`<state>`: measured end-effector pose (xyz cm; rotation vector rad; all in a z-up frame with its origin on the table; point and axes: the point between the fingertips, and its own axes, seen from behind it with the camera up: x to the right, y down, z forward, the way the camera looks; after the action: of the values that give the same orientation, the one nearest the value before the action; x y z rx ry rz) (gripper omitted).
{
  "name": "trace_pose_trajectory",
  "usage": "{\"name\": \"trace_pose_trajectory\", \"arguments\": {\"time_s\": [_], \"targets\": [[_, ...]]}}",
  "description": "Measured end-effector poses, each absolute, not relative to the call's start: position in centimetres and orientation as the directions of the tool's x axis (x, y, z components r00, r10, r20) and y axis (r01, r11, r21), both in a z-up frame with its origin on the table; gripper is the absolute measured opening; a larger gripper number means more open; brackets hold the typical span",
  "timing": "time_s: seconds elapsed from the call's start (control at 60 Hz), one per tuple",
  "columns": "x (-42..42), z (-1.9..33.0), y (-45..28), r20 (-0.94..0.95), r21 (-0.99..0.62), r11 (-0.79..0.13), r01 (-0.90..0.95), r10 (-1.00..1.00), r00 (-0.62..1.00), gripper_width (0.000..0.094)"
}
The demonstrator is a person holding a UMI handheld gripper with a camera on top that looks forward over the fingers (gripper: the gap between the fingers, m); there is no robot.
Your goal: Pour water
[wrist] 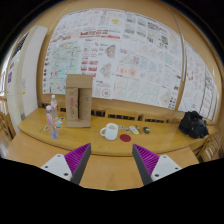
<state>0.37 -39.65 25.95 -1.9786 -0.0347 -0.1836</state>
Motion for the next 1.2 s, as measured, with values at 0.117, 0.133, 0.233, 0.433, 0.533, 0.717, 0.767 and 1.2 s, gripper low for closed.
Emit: {"name": "trace_pose_trajectory", "arguments": {"time_s": [0.117,0.133,0.233,0.433,0.533,0.717,0.767,1.2], "targets": [[-1.5,23.3,-40.0,0.142,-0.886,-0.453,0.103,-0.053,0.988,0.0851],[-1.9,22.7,-40.0,0.143,-0.882,-0.46,0.103,-0.053,0.988,0.0851],[-4.7,19.2,-40.1,0.157,-0.865,-0.49,0.111,-0.054,0.986,0.0851],[-15.1,12.1,-39.1,0.137,-0.835,-0.54,0.102,-0.024,0.99,0.085],[-22.3,10.3,-35.9,0.066,-0.842,-0.535,0.065,0.018,0.998,0.0848],[-31.3,10.1,-26.0,0.039,-0.899,-0.433,0.063,0.064,0.997,0.0853],[-33.0,10.0,-23.1,0.033,-0.91,-0.409,0.058,0.068,0.997,0.0851],[-35.9,8.7,-8.1,0.049,-0.95,-0.308,0.052,0.016,0.999,0.0621]]}}
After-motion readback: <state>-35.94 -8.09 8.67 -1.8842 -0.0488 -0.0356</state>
